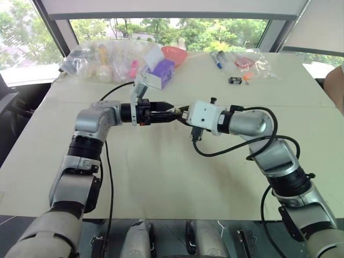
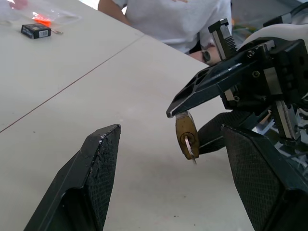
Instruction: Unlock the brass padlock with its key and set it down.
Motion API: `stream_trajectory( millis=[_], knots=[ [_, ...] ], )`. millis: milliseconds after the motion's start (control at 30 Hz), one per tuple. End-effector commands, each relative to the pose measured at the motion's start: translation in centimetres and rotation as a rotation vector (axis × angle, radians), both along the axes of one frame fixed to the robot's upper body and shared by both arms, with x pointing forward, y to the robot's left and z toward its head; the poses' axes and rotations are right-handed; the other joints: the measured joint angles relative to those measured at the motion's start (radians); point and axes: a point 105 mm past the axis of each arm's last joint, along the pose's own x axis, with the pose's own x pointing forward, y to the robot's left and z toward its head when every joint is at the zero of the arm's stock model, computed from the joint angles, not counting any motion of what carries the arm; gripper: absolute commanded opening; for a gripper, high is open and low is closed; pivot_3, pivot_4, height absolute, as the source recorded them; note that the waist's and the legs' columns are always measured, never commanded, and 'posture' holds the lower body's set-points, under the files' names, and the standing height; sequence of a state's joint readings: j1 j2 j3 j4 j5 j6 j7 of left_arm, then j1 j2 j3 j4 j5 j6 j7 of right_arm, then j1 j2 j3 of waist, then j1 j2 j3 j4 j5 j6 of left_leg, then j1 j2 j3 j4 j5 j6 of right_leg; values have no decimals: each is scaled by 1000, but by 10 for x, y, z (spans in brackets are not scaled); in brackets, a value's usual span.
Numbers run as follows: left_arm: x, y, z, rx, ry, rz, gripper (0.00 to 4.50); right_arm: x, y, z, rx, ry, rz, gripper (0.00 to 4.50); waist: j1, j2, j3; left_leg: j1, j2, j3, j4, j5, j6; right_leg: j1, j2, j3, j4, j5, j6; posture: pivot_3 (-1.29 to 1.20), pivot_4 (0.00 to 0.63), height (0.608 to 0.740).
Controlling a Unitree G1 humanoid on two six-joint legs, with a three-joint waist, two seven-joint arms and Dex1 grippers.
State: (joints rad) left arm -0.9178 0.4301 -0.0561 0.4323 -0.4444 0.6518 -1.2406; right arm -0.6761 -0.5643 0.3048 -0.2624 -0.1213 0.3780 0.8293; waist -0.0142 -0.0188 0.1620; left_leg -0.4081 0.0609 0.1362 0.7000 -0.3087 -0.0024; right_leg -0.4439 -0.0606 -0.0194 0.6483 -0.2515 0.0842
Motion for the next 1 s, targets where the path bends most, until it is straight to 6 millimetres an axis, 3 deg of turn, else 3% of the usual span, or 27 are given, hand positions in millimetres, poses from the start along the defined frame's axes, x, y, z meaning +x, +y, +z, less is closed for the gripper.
stream_trajectory(
  millis=[33, 167, 233, 300, 433, 733, 767, 800, 933, 967, 1000],
  knots=[
    [-3, 1, 14, -16, -45, -13, 3448, -4, 3, 13, 10, -64, 17, 673, 1, 0, 0, 0, 0, 0, 0, 0, 0, 0, 0, 0, 0, 0, 0, 0, 150, 734],
    [-3, -5, 13, -20, -38, -25, 3448, -6, 7, 14, 12, -67, 32, 673, 3, 0, 0, 0, 0, 0, 0, 0, 0, 0, 0, 0, 0, 0, 0, 0, 150, 734],
    [-3, -8, 10, -14, -33, -31, 2944, -7, 8, 15, 11, -71, 38, 673, 3, 0, 0, 0, 0, 0, 0, 0, 0, 0, 0, 0, 0, 0, 0, 0, 150, 734],
    [-3, -10, 7, -11, -27, -33, 2215, -8, 10, 15, 10, -74, 44, 673, 2, 0, 0, 0, 0, 0, 0, 0, 0, 0, 0, 0, 0, 0, 0, 0, 150, 734],
    [-2, -16, 5, -9, -24, -43, 123, -12, 13, 15, 9, -75, 57, 673, 2, 0, 0, 0, 0, 0, 0, 0, 0, 0, 0, 0, 0, 0, 0, 0, 150, 734],
    [-1, -18, 5, -9, -27, -40, 23, -14, 12, 15, 10, -67, 51, 673, 2, 0, 0, 0, 0, 0, 0, 0, 0, 0, 0, 0, 0, 0, 0, 0, 150, 734],
    [-1, -17, 6, -19, -22, -37, 0, -14, 11, 14, 12, -60, 48, 1702, 2, 0, 0, 0, 0, 0, 0, 0, 0, 0, 0, 0, 0, 0, 0, 0, 150, 734],
    [-1, -16, 7, -29, -18, -33, 0, -14, 11, 14, 12, -54, 45, 2023, 2, 0, 0, 0, 0, 0, 0, 0, 0, 0, 0, 0, 0, 0, 0, 0, 150, 734],
    [0, -6, 13, -84, -2, -6, 0, -9, -2, 12, 8, -49, -27, 4082, 2, 0, 0, 0, 0, 0, 0, 0, 0, 0, 0, 0, 0, 0, 0, 0, 150, 734],
    [1, -3, 14, -92, -11, 5, 0, -9, -6, 11, 12, -31, -44, 4461, 3, 0, 0, 0, 0, 0, 0, 0, 0, 0, 0, 0, 0, 0, 0, 0, 150, 734],
    [1, 1, 15, -99, -21, 21, 0, -12, -11, 10, 62, 21, -66, 4461, 3, 0, 0, 0, 0, 0, 0, 0, 0, 0, 0, 0, 0, 0, 0, 0, 150, 734]
  ],
)
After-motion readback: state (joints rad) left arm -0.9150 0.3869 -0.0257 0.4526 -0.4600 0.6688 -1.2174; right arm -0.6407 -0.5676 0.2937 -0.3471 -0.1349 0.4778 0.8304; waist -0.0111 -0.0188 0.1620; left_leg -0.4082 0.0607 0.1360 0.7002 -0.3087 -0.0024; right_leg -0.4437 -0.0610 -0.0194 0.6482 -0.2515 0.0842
